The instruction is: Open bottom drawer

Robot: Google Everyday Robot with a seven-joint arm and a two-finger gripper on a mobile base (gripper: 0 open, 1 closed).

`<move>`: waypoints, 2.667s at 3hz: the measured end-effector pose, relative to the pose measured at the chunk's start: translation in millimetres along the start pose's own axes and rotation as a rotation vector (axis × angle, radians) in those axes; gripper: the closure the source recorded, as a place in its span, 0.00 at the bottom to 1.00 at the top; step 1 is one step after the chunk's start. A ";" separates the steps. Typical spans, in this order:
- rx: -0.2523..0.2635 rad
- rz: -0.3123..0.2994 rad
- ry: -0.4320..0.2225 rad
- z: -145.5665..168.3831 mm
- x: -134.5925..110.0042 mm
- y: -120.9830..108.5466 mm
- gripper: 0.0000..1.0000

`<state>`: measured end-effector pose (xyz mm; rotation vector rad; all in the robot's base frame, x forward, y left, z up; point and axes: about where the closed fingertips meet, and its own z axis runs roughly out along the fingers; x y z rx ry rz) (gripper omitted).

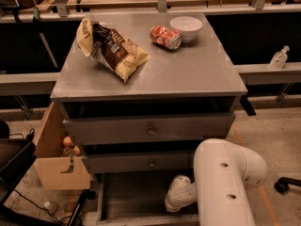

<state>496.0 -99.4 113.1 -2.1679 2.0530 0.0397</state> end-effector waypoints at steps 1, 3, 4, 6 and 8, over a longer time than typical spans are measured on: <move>-0.050 0.048 0.007 -5.4 3.6 31.7 1.00; -0.084 0.101 0.023 -17.5 2.7 59.1 1.00; -0.084 0.101 0.023 -16.8 2.1 52.5 1.00; -0.097 0.113 0.027 -20.0 -0.5 59.2 1.00; -0.105 0.119 0.029 -21.1 -2.3 58.2 1.00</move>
Offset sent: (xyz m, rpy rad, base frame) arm -0.2279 -0.0031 0.0650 -0.0206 0.2208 -0.2919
